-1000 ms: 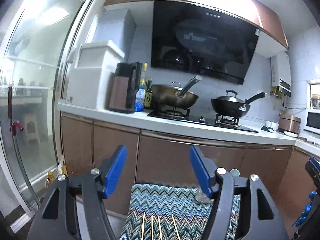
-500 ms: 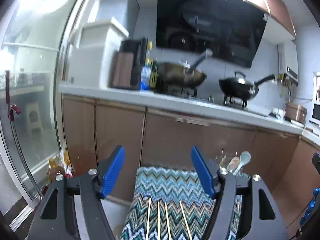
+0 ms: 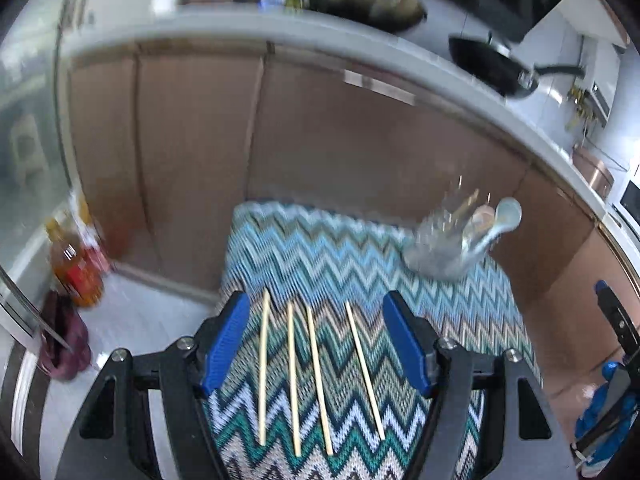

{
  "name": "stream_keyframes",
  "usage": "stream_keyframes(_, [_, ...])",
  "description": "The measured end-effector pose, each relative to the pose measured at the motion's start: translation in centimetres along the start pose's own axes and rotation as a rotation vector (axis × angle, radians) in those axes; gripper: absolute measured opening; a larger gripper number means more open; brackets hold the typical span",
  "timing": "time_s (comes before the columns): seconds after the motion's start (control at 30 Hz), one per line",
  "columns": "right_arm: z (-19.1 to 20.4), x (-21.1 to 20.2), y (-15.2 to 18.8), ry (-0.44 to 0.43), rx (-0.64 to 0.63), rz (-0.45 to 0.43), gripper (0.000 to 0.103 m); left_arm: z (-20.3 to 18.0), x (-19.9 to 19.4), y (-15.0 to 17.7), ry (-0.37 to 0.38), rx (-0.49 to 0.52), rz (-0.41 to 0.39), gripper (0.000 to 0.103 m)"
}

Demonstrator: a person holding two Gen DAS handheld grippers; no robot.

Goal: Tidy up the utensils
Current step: 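Lower both open grippers toward the chopsticks lying on the mat, then close the right gripper on a chopstick while the left gripper closes on another chopstick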

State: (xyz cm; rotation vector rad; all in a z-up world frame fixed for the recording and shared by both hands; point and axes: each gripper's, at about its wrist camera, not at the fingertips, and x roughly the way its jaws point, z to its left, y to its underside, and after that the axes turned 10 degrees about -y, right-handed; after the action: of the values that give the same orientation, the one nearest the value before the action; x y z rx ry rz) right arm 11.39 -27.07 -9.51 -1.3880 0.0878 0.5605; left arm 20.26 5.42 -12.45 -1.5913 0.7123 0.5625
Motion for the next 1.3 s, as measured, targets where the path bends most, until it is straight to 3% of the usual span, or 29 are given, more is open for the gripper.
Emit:
stream_keyframes(0.07, [-0.3, 1.8, 0.2, -0.013, 0.010, 0.053, 0.084, -0.1, 2.4, 0.3, 0.017, 0.000, 0.083, 0.067])
stream_keyframes(0.2, [-0.3, 6.3, 1.1, -0.092, 0.003, 0.205, 0.064, -0.4, 7.0, 0.4, 0.066, -0.011, 0.241, 0.067])
stream_keyframes(0.3, [-0.4, 9.3, 1.9, -0.154, 0.032, 0.284, 0.057, -0.3, 9.6, 0.2, 0.075, -0.024, 0.307, 0.065])
stream_keyframes(0.43, [-0.7, 13.5, 3.3, -0.268, 0.110, 0.402, 0.048, 0.0, 12.9, 0.0, 0.063, -0.035, 0.397, 0.049])
stream_keyframes(0.57, [-0.7, 17.4, 4.9, -0.353, 0.168, 0.503, 0.045, 0.3, 15.5, 0.0, 0.056, -0.032, 0.468, 0.038])
stream_keyframes(0.67, [-0.3, 19.7, 5.9, -0.396, 0.197, 0.555, 0.035, 0.2, 16.6, -0.2, 0.055, -0.022, 0.497, 0.029])
stream_keyframes(0.77, [0.1, 22.2, 6.6, -0.428, 0.216, 0.606, 0.027, 0.1, 17.8, -0.4, 0.027, -0.002, 0.522, 0.026])
stream_keyframes(1.03, [1.6, 28.4, 8.0, -0.428, 0.213, 0.750, 0.021, 0.3, 20.2, 0.1, 0.002, 0.016, 0.593, 0.020])
stream_keyframes(1.3, [3.5, 32.3, 9.4, -0.347, 0.131, 0.864, 0.014, 0.3, 20.9, 0.5, -0.006, 0.029, 0.616, 0.014])
